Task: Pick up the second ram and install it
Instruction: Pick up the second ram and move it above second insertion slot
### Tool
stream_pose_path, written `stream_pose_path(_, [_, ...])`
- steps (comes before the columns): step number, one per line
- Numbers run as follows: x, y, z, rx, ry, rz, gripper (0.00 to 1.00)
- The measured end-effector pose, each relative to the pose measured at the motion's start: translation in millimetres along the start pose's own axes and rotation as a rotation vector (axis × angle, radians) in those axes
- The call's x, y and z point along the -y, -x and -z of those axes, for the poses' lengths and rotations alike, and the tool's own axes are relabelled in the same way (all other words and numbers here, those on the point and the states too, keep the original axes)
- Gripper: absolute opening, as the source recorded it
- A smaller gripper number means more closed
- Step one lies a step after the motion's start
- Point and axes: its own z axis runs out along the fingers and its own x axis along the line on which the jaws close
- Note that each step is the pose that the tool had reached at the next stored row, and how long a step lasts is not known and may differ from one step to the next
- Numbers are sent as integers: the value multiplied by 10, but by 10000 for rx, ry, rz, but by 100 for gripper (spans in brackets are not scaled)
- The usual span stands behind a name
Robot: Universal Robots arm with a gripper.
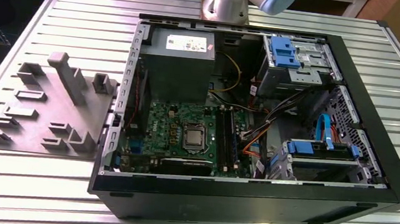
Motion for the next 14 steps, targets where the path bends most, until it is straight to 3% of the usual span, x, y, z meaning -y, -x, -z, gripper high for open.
stream_pose_path(4, [25,-1,2,-1,5,4,11])
stream_pose_path(14, [456,19,11,-1,9,0,11])
